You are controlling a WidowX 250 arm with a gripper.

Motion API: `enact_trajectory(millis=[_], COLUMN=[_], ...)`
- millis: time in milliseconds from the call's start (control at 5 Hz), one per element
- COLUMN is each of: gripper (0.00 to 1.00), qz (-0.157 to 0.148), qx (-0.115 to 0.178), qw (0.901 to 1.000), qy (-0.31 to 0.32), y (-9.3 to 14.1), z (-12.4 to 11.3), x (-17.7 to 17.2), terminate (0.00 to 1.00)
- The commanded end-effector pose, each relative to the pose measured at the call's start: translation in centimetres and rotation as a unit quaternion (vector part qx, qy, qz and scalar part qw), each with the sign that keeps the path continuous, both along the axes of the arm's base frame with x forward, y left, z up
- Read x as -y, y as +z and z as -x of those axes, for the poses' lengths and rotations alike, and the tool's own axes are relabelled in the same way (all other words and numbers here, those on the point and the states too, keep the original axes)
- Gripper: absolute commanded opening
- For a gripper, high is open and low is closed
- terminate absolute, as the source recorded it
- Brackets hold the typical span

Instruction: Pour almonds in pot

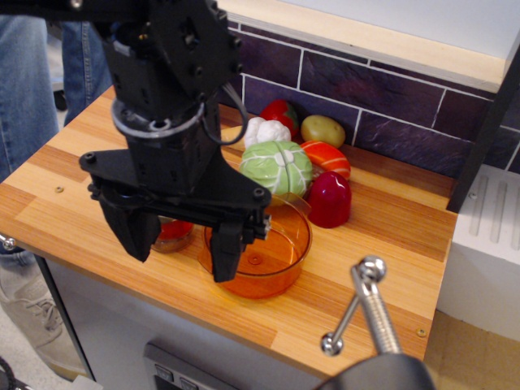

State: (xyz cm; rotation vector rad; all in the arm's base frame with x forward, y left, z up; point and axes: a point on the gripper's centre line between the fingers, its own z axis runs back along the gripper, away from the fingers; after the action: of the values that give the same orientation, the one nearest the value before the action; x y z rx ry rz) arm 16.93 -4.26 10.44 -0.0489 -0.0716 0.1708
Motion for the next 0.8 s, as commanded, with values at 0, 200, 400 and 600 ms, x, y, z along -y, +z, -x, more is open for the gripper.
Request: enact_trajectory(millis=[0,200,400,600], gripper=[1.0,1.0,1.0,1.0], qz=[0.0,0.071,0.154,0.212], qx=[0.0,-0.005,-0.027,-0.056], qw=[1.0,0.9958,0.9778,0.951], qy=[0.0,0.058,0.139,0.218], y=[0.0,1.1,2.9,3.7], z=[0.0,0.1,-0.4,-1.4], x=[0.0,-0.8,-3.1,-6.1], terminate=[0.0,0.0,0.0,0.0])
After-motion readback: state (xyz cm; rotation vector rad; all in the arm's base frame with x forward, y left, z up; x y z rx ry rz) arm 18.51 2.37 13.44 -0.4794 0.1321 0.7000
